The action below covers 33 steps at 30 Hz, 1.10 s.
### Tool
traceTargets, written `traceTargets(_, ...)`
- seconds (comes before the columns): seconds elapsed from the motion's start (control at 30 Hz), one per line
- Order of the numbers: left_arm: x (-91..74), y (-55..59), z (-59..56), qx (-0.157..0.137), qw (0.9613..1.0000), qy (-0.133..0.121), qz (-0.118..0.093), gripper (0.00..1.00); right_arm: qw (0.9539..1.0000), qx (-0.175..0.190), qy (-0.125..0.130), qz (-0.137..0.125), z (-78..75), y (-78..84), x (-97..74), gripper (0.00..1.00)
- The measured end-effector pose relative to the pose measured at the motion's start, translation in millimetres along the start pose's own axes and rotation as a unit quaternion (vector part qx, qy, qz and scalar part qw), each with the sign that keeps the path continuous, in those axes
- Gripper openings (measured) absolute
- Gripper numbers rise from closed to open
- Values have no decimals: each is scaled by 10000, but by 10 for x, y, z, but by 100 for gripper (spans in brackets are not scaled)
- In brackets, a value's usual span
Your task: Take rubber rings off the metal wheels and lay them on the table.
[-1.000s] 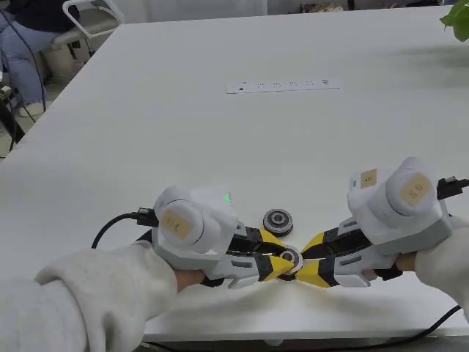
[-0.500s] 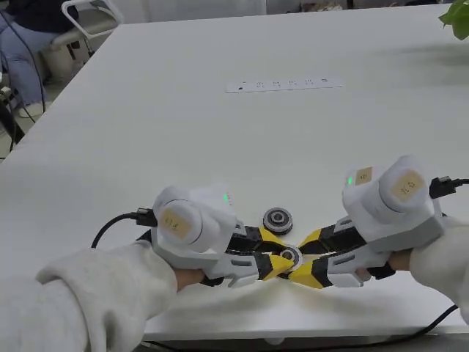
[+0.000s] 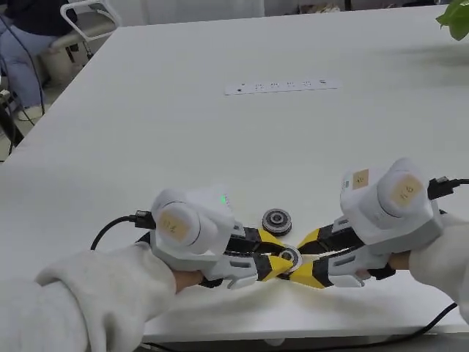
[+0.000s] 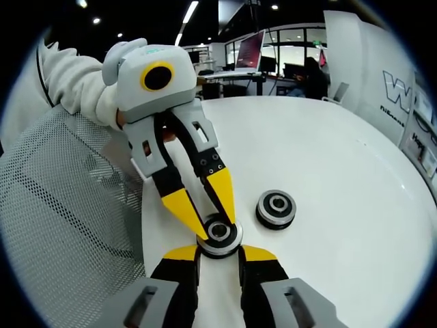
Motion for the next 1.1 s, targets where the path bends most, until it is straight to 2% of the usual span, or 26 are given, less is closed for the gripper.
traceTargets(0.43, -1, 0, 0, -1, 10000, -4, -17, 8, 9994, -320, -13, 157, -7, 14, -19, 15)
traceTargets(0.47, -4, 2, 2, 2, 10000, -12, -11, 8, 9968, -560, -7, 573, -28, 134, -61, 8)
traceTargets(0.5, -6, 5, 2, -8, 10000, -4, -17, 8, 9981, -536, 79, 300, -43, 48, -32, 3)
traceTargets(0.53, -6, 5, 3, -11, 10000, -5, -22, 8, 9988, -396, 31, 289, -28, 44, -26, 2)
traceTargets(0.8, -7, 9, 5, -8, 10000, -30, -8, 8, 9984, -464, 102, 294, -43, 48, -38, 0)
traceTargets(1.1, -6, 9, 9, -14, 10000, -47, 10, 7, 9992, 289, 213, 189, -116, 55, -52, 0)
Point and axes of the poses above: the centre of the closed fingertips' face, and the gripper's own axes: x roughly forward along the fingers, z roughly to its left, y roughly out of its underside, the point moved 1 cm from there along -x, roughly backward along the fingers
